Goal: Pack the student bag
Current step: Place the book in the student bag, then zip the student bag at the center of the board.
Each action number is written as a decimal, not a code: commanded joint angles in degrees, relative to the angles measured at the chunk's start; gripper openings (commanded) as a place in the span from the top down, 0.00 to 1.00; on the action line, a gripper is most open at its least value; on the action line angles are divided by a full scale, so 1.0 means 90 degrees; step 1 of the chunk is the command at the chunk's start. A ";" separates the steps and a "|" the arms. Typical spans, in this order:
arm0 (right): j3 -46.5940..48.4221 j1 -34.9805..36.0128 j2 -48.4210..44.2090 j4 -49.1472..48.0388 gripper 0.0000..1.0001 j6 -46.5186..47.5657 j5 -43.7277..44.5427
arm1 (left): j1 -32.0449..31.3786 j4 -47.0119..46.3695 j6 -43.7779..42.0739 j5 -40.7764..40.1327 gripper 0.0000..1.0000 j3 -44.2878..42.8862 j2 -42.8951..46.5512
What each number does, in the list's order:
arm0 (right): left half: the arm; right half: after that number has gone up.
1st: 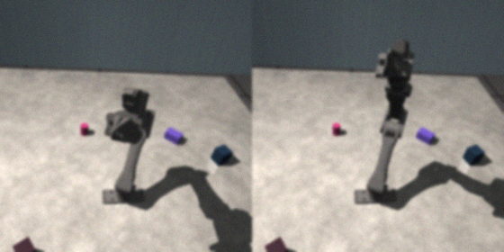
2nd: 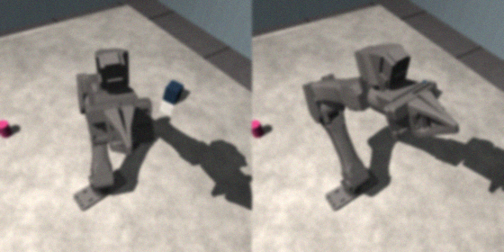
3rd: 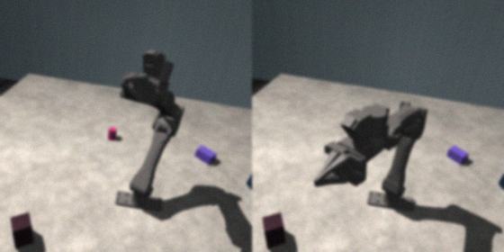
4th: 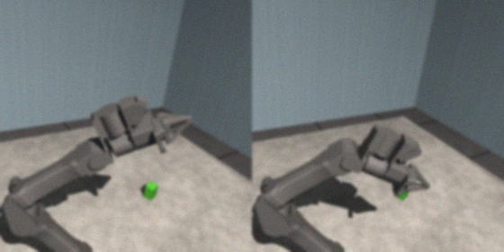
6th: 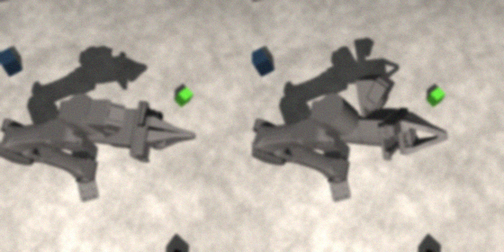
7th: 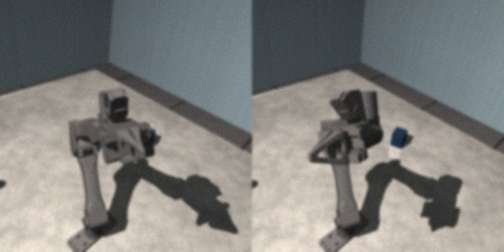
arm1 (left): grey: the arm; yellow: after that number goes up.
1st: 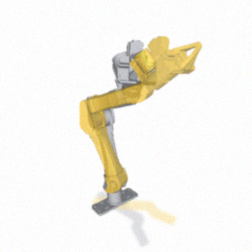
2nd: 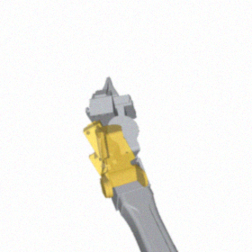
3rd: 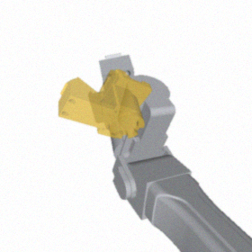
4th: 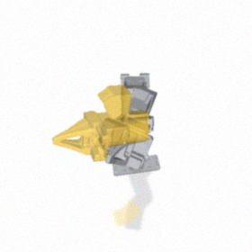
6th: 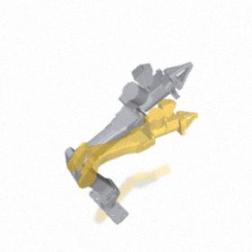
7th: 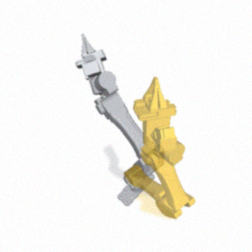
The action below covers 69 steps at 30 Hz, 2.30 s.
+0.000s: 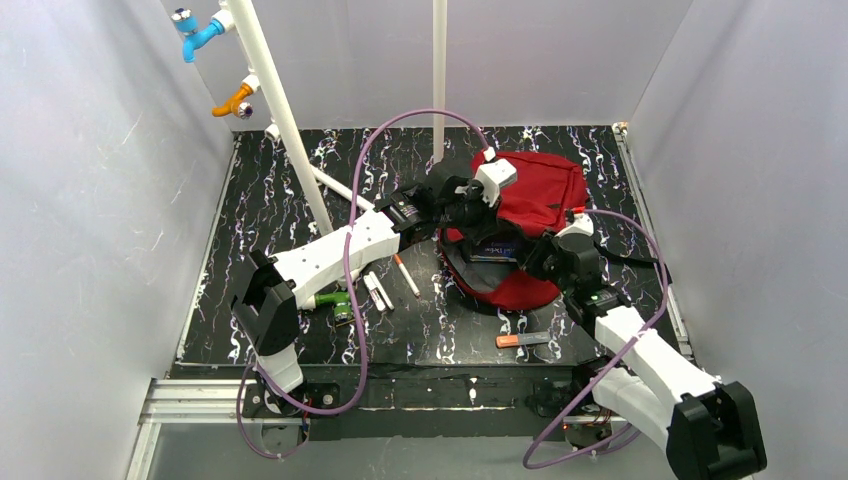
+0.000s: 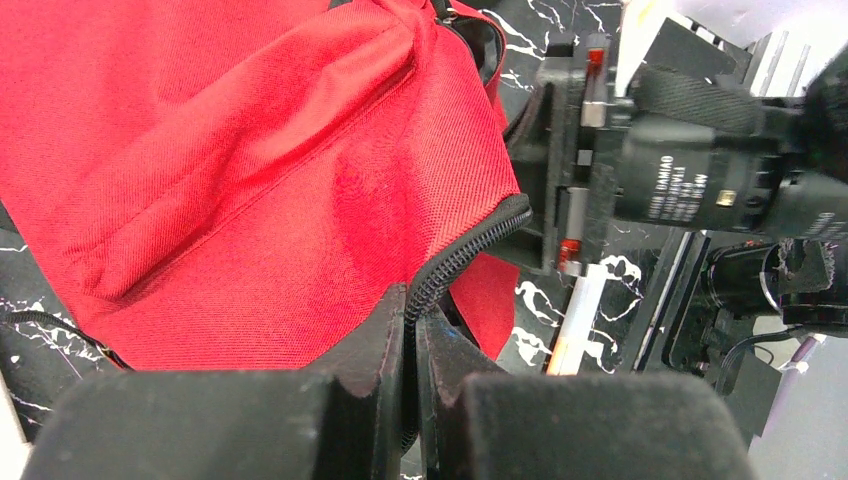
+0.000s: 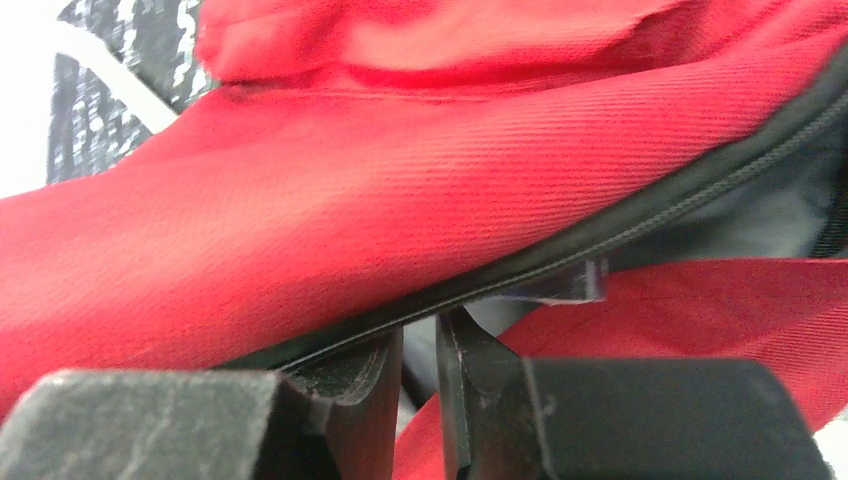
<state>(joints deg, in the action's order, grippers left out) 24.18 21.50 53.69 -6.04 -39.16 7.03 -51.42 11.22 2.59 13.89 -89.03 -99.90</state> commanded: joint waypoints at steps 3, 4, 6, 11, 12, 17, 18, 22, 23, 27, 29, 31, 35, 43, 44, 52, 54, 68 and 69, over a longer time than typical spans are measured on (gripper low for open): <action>-0.0107 -0.0001 -0.0437 0.0212 0.74 0.0166 -0.1017 | 0.0016 0.0023 0.0004 0.0029 1.00 0.0001 0.0451; -0.0180 0.0003 -0.0255 0.0063 0.74 0.0098 -0.1102 | 0.0015 0.0022 0.0018 0.0034 1.00 -0.0006 0.0445; -0.0378 0.0004 0.0161 -0.0567 0.74 -0.0127 -0.1363 | 0.0018 0.0037 0.0043 0.0034 1.00 -0.0027 0.0446; -0.0433 0.0074 0.1459 -0.2257 0.73 -0.0637 -0.1858 | 0.0017 0.0088 0.0081 0.0016 1.00 -0.0057 0.0470; -0.0363 0.0089 0.1595 -0.2375 0.73 -0.0599 -0.1688 | 0.0019 0.0104 0.0083 0.0028 1.00 -0.0057 0.0481; 0.0170 0.0084 0.1868 -0.2532 0.62 -0.0295 -0.0237 | 0.0020 0.0178 0.0103 -0.0028 1.00 0.0027 0.0484; 0.0353 0.0082 0.1972 -0.2447 0.60 -0.0233 -0.0085 | 0.0021 0.0174 0.0094 -0.0050 1.00 0.0073 0.0478; 0.0931 0.0072 0.2318 -0.1609 0.53 -0.0096 0.0002 | 0.0050 0.0135 0.0028 -0.0133 1.00 0.0263 0.0446; 0.0960 0.0072 0.2312 -0.1344 0.51 -0.0085 -0.0090 | 0.0077 0.0123 0.0018 -0.0161 1.00 0.0311 0.0442; 0.0991 0.0072 0.1773 0.0465 0.41 0.0166 -0.0454 | 0.0214 0.0072 -0.0017 -0.0214 1.00 0.0522 0.0494; 0.0860 0.0072 0.1094 0.1570 0.35 0.0385 -0.0720 | 0.0292 0.0063 -0.0064 -0.0205 1.00 0.0572 0.0520; 0.0857 0.0072 0.0440 0.2545 0.29 0.0465 -0.0732 | 0.0336 0.0069 -0.0120 -0.0189 1.00 0.0590 0.0522; 0.1215 0.0072 -0.0652 0.4192 0.20 0.0449 -0.0524 | 0.0378 0.0100 -0.0219 -0.0234 1.00 0.0578 0.0499; 0.3509 -0.0129 -0.0146 0.5560 0.13 0.0985 0.2508 | 0.0409 0.0125 -0.0041 -0.0171 1.00 0.0536 0.0432; 0.3749 -0.0275 0.0082 0.5534 0.14 0.1158 0.2581 | 0.0410 0.0138 -0.0030 -0.0138 1.00 0.0524 0.0442; 0.4592 -0.2240 0.1447 0.4635 0.19 0.2197 -0.0052 | 0.0410 0.0290 0.0185 0.0067 1.00 0.0599 0.0401; 0.4681 -0.2241 0.1848 0.4527 0.23 0.2202 -0.0493 | 0.0409 0.0335 0.0257 0.0145 1.00 0.0642 0.0340; 0.4961 -0.2110 0.3448 0.3913 0.52 0.2346 -0.0377 | 0.0408 0.0506 0.0532 0.0730 1.00 0.0652 0.0150; 0.5047 -0.2058 0.3574 0.3929 0.53 0.2340 -0.0320 | 0.0410 0.0517 0.0533 0.0774 1.00 0.0637 0.0128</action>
<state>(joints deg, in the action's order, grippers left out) 65.28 1.74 82.96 32.12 -18.81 2.85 -48.10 13.98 6.63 18.04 -83.72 -99.44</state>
